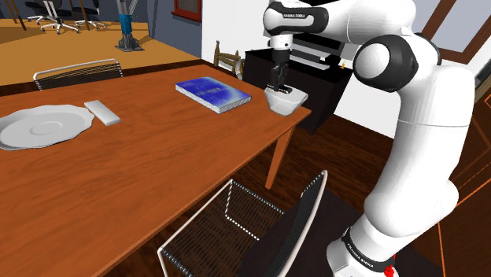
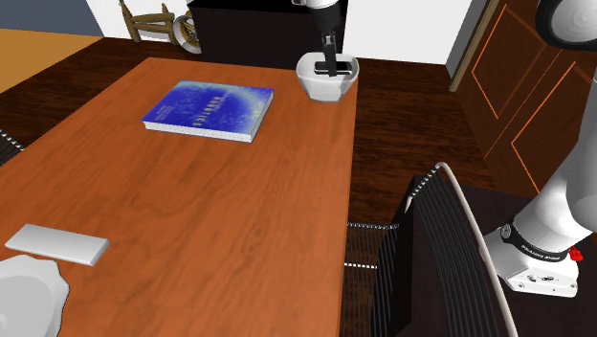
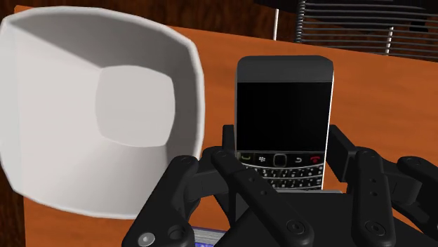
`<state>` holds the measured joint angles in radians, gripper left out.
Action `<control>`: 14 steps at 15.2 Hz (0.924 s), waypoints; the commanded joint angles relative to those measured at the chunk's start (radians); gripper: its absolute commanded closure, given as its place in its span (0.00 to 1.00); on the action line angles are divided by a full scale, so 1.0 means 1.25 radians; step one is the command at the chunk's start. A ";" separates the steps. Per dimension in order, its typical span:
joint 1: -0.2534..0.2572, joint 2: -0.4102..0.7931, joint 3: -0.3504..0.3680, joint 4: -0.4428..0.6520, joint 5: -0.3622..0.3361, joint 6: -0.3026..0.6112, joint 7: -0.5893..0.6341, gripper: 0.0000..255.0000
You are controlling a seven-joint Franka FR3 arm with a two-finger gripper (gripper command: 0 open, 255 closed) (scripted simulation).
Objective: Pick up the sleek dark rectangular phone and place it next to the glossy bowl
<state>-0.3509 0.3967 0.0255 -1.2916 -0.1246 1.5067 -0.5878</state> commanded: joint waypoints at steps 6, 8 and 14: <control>-0.003 -0.001 -0.001 -0.074 0.000 0.074 0.004 1.00; -0.004 0.000 -0.001 -0.095 -0.001 0.095 0.007 1.00; -0.005 0.005 -0.001 -0.151 -0.002 0.156 0.013 1.00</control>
<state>-0.3574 0.4024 0.0244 -1.4677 -0.1263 1.6882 -0.5736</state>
